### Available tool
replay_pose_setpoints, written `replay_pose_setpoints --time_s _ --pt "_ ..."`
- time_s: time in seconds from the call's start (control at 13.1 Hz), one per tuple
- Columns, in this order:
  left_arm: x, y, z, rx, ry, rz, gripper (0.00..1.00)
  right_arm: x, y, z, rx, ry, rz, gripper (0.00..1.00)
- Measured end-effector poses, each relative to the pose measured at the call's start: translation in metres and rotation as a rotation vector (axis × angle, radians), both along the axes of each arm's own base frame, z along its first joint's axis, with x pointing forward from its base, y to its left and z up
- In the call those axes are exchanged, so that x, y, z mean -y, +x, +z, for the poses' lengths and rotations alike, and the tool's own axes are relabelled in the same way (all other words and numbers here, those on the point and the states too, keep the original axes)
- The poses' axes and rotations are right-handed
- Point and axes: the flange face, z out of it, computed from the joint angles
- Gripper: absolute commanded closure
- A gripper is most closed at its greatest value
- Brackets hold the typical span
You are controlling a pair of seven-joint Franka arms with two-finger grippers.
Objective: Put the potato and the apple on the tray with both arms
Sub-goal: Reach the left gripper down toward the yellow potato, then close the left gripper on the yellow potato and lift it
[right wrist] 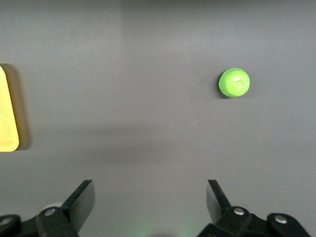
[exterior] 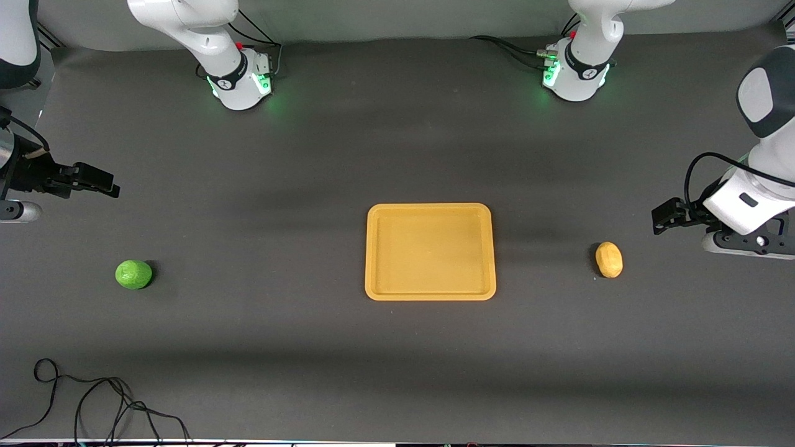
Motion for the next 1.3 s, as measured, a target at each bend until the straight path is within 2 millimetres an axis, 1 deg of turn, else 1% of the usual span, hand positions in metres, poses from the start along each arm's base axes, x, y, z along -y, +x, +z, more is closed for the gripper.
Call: replay_pose_setpoints --time_s 0.31,0.38,0.53,0.69,0.76,1.15,1.3 --pt "0.000 0.000 -0.003 -0.007 0.000 0.000 0.00 0.000 0.002 0.001 0.005 -0.001 -0.001 0.00" --pt "0.000 -0.002 -0.010 -0.022 0.000 0.000 0.00 0.000 0.002 0.002 0.008 -0.001 -0.001 0.00" --pt "0.000 -0.007 -0.039 -0.070 0.001 0.000 0.00 0.000 0.003 0.002 0.008 -0.001 -0.001 0.00" --pt "-0.001 -0.008 -0.075 -0.072 -0.001 0.000 0.00 0.000 0.005 0.001 0.013 -0.001 -0.001 0.00" --pt "-0.002 -0.007 -0.098 -0.056 -0.003 0.001 0.00 0.000 0.005 0.001 0.015 -0.001 -0.001 0.00" --pt "-0.007 -0.001 -0.225 -0.004 0.001 -0.012 0.00 0.001 0.006 0.001 0.018 -0.002 -0.002 0.00" --pt "-0.019 0.008 -0.269 0.054 0.007 -0.009 0.00 0.001 0.006 0.001 0.018 -0.002 -0.002 0.00"
